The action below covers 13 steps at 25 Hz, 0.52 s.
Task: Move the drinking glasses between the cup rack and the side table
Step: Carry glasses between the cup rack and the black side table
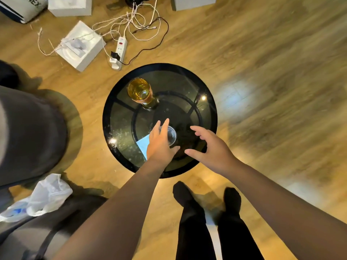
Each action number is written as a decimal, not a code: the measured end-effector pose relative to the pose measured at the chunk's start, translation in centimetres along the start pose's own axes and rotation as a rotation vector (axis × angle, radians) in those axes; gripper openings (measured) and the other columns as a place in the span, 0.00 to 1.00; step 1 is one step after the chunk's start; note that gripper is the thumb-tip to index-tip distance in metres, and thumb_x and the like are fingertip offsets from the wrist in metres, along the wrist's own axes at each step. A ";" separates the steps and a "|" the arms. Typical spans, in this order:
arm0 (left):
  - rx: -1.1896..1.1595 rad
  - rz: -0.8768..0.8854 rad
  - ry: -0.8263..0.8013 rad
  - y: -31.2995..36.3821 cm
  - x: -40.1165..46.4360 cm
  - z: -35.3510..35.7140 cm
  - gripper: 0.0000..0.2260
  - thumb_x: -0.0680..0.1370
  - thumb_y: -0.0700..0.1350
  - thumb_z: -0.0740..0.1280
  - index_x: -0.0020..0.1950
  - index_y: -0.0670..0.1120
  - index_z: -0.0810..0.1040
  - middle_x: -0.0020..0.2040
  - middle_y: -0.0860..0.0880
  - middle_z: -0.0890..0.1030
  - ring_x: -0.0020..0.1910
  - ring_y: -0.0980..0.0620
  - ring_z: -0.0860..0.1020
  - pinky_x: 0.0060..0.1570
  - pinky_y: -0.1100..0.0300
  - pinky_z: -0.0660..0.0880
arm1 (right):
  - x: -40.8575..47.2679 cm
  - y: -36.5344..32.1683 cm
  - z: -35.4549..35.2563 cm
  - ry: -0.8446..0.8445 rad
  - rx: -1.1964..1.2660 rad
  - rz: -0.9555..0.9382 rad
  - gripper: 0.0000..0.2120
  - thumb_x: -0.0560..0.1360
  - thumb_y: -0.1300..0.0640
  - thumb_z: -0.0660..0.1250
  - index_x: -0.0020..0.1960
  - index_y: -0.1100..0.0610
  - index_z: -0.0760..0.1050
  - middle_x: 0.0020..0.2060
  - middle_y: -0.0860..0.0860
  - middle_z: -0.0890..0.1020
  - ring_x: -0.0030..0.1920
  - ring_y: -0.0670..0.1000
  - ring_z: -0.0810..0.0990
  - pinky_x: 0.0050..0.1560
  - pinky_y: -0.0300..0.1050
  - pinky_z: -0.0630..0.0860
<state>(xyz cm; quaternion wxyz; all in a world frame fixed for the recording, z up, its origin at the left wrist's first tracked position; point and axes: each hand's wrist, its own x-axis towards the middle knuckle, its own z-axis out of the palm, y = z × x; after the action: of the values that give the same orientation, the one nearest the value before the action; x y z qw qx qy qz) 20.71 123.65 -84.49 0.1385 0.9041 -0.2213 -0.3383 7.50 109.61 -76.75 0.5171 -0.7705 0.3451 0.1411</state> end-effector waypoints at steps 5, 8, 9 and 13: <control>-0.102 0.003 0.092 -0.9 0.4 0.6 0.39 0.74 0.44 0.79 0.81 0.54 0.63 0.77 0.52 0.67 0.75 0.50 0.68 0.72 0.55 0.68 | 0.0 0.5 -0.4 0.005 -0.008 -0.003 0.36 0.77 0.49 0.76 0.80 0.43 0.64 0.75 0.45 0.72 0.74 0.47 0.71 0.66 0.45 0.72; -0.128 0.007 0.086 -1.1 -0.1 0.2 0.39 0.73 0.44 0.80 0.80 0.54 0.64 0.75 0.53 0.69 0.73 0.52 0.70 0.71 0.55 0.71 | 0.1 0.6 -0.3 0.019 -0.016 0.002 0.36 0.77 0.49 0.76 0.80 0.43 0.63 0.75 0.46 0.72 0.74 0.49 0.71 0.67 0.47 0.74; -0.133 0.008 0.085 -1.1 -0.2 -0.1 0.39 0.73 0.45 0.80 0.80 0.55 0.64 0.75 0.53 0.69 0.73 0.52 0.71 0.70 0.56 0.71 | 0.1 0.6 -0.2 0.016 -0.020 0.003 0.37 0.77 0.49 0.76 0.80 0.43 0.63 0.75 0.46 0.72 0.74 0.49 0.71 0.66 0.47 0.74; -0.134 0.081 0.110 0.3 -1.3 -2.3 0.40 0.72 0.49 0.81 0.80 0.56 0.64 0.74 0.54 0.72 0.70 0.53 0.73 0.63 0.59 0.73 | 0.0 -0.3 -0.3 0.008 -0.039 -0.014 0.39 0.75 0.50 0.78 0.81 0.43 0.63 0.75 0.46 0.72 0.74 0.50 0.71 0.66 0.47 0.74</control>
<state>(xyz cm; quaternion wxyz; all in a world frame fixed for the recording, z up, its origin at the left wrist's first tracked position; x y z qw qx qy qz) 21.30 124.22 -81.94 0.2243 0.9003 -0.2263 -0.2965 7.66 109.37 -76.45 0.5016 -0.7833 0.3389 0.1410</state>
